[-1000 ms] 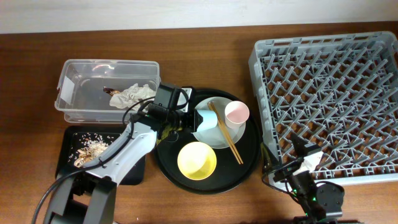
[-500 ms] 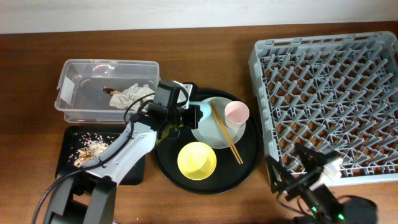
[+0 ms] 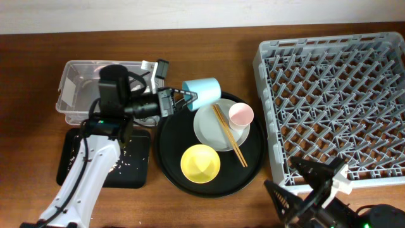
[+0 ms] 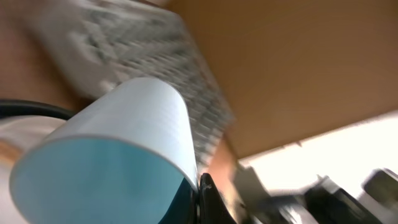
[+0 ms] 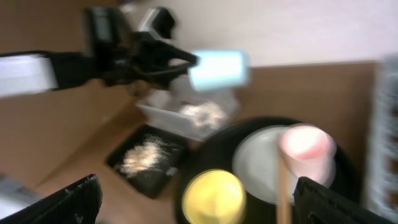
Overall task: Sort waste into correct bins and load items into the dishwasher rack
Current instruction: 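Lift the blue cup and pass it toward the right gripper, then close the right gripper on the blue cup and open the left gripper, then carry the blue cup into the dish rack and set it down with right gripper, then grasp the pink cup on the white plate with the left gripper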
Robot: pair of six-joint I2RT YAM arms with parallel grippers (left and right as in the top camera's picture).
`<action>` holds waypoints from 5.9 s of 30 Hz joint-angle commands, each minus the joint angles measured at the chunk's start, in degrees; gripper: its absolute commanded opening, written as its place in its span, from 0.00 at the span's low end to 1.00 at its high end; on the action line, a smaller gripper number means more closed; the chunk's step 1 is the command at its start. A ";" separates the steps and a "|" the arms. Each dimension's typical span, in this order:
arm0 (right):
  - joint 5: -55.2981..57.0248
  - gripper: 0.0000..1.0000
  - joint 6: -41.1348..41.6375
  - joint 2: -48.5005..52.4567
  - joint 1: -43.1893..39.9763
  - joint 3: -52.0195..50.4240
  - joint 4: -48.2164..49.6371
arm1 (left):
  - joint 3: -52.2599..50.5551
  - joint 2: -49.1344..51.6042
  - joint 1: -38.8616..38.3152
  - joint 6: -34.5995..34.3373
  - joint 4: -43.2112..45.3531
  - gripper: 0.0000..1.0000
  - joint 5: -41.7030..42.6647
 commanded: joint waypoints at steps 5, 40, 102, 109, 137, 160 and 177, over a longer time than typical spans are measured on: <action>-19.69 0.99 6.32 9.88 -0.31 0.94 2.27 | 0.70 -3.37 -5.05 -1.14 1.60 0.00 20.35; -36.81 0.70 5.90 28.85 -0.31 0.94 25.11 | 0.61 -14.93 -19.47 6.08 -8.92 0.00 6.49; 40.89 0.54 -17.57 89.15 -0.42 40.81 -1.95 | 0.61 -14.93 -3.32 8.44 -14.29 0.99 1.14; 42.29 0.57 -17.57 89.64 -0.42 40.81 -1.49 | 0.61 -14.93 -3.32 8.44 -14.29 0.99 1.14; 38.05 0.99 -17.35 74.58 -0.35 45.11 -16.94 | 0.61 -14.93 -3.32 8.44 -14.29 0.99 1.14; 38.05 0.99 -17.35 74.62 -0.35 45.09 -16.98 | 0.50 -8.70 -19.02 -2.21 -20.81 0.39 -45.75; 38.05 0.99 -17.35 74.60 -0.35 45.09 -16.98 | 0.50 18.10 -31.17 -2.23 5.99 0.42 -63.12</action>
